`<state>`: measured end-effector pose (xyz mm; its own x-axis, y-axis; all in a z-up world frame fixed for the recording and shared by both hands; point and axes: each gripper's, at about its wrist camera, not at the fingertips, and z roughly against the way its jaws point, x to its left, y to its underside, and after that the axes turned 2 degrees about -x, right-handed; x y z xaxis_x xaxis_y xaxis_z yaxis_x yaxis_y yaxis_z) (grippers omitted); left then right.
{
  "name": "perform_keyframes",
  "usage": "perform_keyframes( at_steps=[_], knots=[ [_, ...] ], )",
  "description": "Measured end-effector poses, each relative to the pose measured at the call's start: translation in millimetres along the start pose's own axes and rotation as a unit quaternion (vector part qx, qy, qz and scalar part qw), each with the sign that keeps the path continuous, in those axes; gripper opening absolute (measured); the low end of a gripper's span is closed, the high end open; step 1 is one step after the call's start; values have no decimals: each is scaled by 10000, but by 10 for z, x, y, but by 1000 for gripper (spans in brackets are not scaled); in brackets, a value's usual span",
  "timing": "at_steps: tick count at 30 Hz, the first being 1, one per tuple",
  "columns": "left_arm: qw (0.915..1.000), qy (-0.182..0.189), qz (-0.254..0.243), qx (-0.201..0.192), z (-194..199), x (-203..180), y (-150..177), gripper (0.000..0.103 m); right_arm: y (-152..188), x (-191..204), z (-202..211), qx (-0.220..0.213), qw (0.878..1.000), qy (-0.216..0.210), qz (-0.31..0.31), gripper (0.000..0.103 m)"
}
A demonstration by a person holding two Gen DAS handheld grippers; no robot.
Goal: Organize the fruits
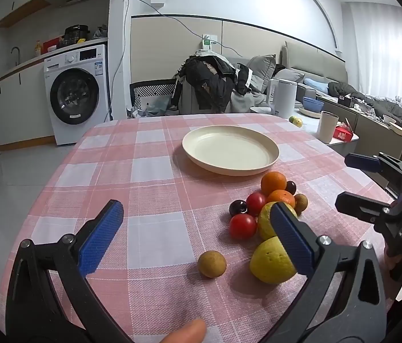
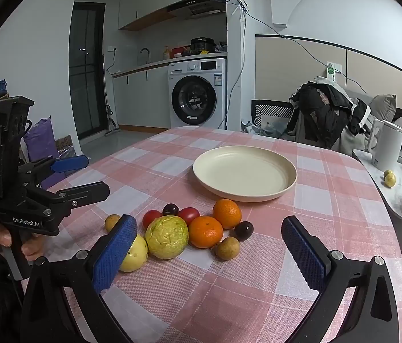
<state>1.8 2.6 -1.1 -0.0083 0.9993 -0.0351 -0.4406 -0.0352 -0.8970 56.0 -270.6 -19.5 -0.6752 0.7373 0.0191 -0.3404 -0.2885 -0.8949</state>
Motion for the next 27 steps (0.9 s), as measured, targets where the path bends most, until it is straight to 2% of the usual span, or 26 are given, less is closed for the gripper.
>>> perform_keyframes(
  at_steps=[11,14,27],
  knots=[
    [10000,7,-51,-10,-43,34,5,102,-2,-2,2,0,10000,5,3,103],
    [9999,-1,-101,-37,29,-71,-1,102,-2,-2,3,-5,10000,4,4,103],
    [9999,-12,-102,-29,35,-106,2,102,0,1,3,-8,10000,6,6,103]
  ],
)
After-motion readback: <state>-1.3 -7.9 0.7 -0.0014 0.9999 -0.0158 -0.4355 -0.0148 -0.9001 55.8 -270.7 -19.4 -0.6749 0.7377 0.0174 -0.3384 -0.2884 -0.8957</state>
